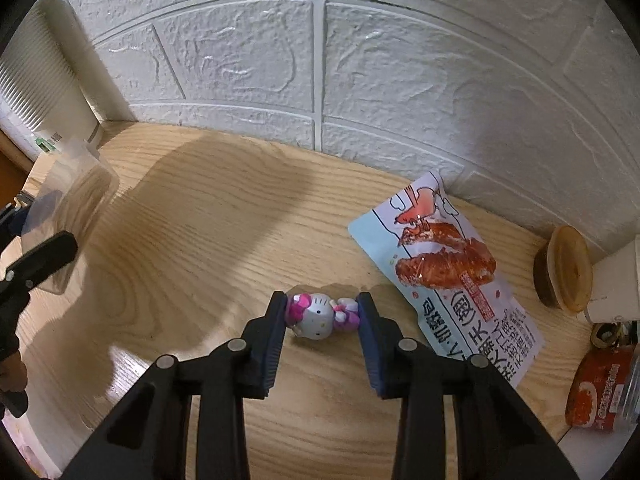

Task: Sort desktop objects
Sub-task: 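Grasp the Hello Kitty figurine with the right tool, then carry the figurine over the basin with right tool while left tool holds toothpick box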

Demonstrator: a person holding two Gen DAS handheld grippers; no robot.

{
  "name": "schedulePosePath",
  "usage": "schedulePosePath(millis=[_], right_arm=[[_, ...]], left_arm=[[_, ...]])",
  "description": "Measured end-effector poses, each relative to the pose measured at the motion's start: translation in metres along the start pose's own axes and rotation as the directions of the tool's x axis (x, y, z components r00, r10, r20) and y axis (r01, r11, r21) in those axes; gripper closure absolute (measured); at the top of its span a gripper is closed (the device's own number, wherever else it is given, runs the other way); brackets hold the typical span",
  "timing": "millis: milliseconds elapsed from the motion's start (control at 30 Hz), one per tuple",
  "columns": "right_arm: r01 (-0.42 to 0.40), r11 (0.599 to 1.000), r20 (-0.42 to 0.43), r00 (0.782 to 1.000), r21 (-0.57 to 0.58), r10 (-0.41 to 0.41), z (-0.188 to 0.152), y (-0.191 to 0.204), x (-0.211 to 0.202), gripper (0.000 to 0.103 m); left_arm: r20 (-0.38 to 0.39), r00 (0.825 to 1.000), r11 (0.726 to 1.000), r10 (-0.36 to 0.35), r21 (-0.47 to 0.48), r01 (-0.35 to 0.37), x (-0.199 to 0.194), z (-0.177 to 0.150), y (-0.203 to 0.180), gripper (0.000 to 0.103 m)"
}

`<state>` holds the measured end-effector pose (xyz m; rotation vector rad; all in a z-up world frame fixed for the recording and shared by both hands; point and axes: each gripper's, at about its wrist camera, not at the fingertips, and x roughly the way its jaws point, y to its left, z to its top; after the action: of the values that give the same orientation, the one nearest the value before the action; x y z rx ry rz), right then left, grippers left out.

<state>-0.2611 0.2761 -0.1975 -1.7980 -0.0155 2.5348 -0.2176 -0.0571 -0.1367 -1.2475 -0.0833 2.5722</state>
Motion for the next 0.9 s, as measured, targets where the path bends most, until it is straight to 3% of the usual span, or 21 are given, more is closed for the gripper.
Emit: schedulePosePath(millis=[267, 600, 900], right_arm=[[0.028, 0.999, 0.010, 1.000, 0.035, -0.028, -0.007, -0.005, -0.021, 0.067], [0.080, 0.991, 0.045, 0.995, 0.109, -0.086, -0.031, -0.001, -0.074, 0.068], [0.092, 0.981, 0.060, 0.993, 0.170, -0.103, -0.065, 0.003, -0.150, 0.067]], left_arm=[[0.016, 1.000, 1.000, -0.015, 0.009, 0.014, -0.016, 0.002, -0.004, 0.043], [0.034, 0.998, 0.994, -0.049, 0.101, 0.046, -0.059, -0.002, -0.042, 0.043], [0.048, 0.996, 0.987, -0.076, 0.142, 0.069, -0.103, -0.013, -0.068, 0.043]])
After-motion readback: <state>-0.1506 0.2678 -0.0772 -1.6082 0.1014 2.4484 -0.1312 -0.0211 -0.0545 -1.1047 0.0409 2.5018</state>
